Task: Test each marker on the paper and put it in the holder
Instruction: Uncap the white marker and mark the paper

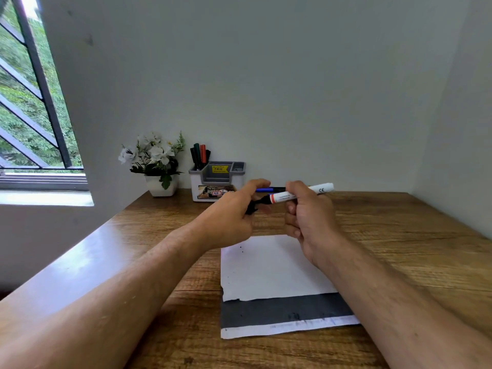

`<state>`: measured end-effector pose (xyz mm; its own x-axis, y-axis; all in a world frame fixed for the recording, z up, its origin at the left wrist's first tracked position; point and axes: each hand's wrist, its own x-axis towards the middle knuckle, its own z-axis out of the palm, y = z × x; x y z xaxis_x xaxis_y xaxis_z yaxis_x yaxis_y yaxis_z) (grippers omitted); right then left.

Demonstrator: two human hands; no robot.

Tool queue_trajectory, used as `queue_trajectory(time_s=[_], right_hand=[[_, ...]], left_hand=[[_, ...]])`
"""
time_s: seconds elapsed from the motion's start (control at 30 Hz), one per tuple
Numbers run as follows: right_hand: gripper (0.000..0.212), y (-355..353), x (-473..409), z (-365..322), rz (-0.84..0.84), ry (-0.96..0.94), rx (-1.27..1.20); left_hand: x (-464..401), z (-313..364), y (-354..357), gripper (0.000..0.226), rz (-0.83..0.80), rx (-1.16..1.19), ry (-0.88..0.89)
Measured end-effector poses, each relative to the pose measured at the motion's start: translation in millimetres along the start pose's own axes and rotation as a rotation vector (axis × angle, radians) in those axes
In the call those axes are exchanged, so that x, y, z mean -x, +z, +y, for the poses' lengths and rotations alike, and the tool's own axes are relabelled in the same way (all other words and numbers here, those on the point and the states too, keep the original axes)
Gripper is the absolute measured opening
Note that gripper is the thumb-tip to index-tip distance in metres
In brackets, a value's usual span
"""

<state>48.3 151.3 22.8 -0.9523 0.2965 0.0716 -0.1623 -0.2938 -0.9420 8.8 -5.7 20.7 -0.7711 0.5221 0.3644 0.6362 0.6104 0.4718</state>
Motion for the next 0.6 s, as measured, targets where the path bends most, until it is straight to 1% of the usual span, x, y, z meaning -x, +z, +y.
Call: queue_trajectory(time_s=[0.1,0.17,0.23,0.3,0.37,0.47,0.53,0.6], right_hand=[[0.021,-3,2,0,0.100,-0.025,0.055],[0.021,-4,5,2,0.145,-0.032,0.115],[0.023,-3,9,5,0.137,-0.026,0.175],[0.026,1,15,8,0.080,-0.014,0.207],[0.027,5,18,11,0.039,0.000,0.233],[0.019,8,20,15,0.024,0.007,0.287],[0.012,8,19,17,0.028,0.012,0.340],[0.011,8,18,19,0.032,0.032,0.362]], left_hand=[[0,-10,-3,0.081,-0.060,-0.014,-0.084],[0,-18,-4,0.081,-0.081,-0.023,-0.131],[-1,-24,-5,0.078,-0.075,-0.035,-0.163],[-2,-28,-5,0.070,-0.026,-0.012,-0.181],[-1,-34,-6,0.059,0.024,0.049,-0.196],[2,-41,-7,0.050,0.021,0.193,-0.201],[4,-44,-8,0.048,0.025,0.319,-0.209],[4,-46,-9,0.050,0.036,0.377,-0.236]])
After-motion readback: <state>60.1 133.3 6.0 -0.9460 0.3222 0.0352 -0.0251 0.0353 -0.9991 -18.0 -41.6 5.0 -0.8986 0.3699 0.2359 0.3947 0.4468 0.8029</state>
